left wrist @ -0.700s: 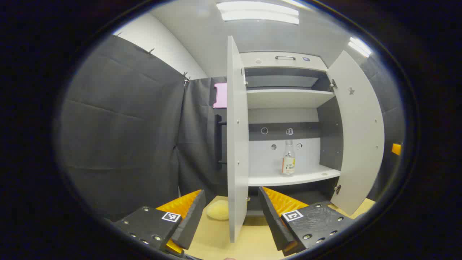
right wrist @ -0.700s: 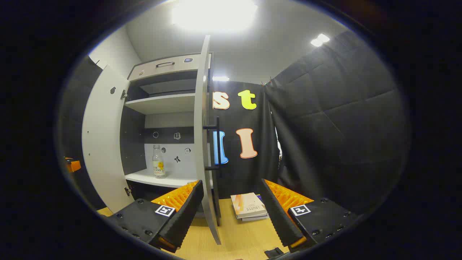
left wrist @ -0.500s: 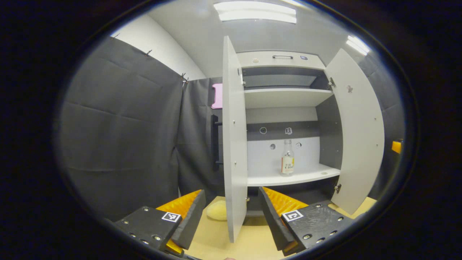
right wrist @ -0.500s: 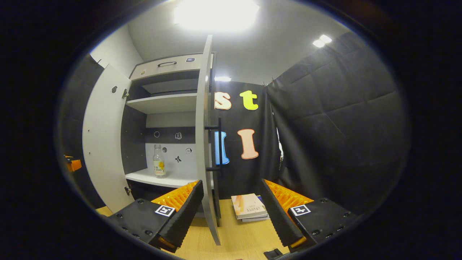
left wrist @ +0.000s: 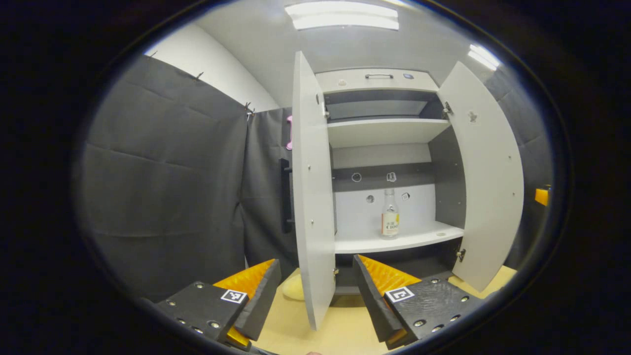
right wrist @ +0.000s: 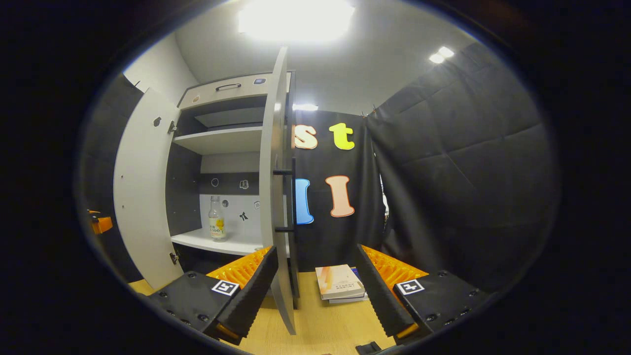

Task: Grasp the bottle in the cabinet with the left hand and place it on the coaster, then close the right door with the right hand and the left door with the left hand.

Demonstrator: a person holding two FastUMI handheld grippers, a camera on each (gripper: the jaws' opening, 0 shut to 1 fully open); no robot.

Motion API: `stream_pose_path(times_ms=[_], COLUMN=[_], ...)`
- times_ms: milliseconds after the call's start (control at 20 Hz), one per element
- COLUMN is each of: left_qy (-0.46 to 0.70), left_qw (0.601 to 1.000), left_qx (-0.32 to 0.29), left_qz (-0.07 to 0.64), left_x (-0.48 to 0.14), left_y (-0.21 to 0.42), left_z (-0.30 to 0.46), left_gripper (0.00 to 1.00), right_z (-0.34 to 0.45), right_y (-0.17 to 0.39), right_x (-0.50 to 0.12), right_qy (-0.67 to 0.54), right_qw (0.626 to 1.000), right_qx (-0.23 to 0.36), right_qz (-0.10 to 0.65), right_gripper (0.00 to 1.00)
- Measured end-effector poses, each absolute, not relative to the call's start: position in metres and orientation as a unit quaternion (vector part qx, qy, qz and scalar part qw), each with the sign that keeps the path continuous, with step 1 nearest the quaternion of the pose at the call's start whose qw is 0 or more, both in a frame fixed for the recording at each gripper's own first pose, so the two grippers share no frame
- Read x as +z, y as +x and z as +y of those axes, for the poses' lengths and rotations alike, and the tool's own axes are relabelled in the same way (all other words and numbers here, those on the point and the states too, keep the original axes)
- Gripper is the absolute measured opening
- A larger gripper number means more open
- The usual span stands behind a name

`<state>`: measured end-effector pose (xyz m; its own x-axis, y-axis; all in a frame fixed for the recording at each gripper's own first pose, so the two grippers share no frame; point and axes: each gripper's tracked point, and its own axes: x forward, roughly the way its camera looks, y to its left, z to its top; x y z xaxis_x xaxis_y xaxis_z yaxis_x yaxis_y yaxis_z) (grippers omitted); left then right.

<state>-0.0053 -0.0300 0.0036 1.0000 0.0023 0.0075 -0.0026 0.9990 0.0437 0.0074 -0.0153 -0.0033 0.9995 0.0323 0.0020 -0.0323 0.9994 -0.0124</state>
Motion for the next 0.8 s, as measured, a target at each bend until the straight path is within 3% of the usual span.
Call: stream_pose_path(times_ms=[500,800], left_qy=[-0.002,0.011], left_qw=[1.000,0.999], left_qx=[-0.009,-0.042], left_qz=[-0.008,-0.006], left_x=[0.012,0.036], left_y=[-0.015,0.011], left_z=[-0.098,-0.132], left_gripper=[0.84,0.86], right_z=[-0.038,-0.041], right_y=[0.005,-0.007], right_x=[-0.011,-0.017], right_qy=[-0.037,-0.028], right_qw=[0.997,0.995], right_qx=[0.068,0.093], right_qz=[-0.002,0.002], right_gripper=[1.00,1.00])
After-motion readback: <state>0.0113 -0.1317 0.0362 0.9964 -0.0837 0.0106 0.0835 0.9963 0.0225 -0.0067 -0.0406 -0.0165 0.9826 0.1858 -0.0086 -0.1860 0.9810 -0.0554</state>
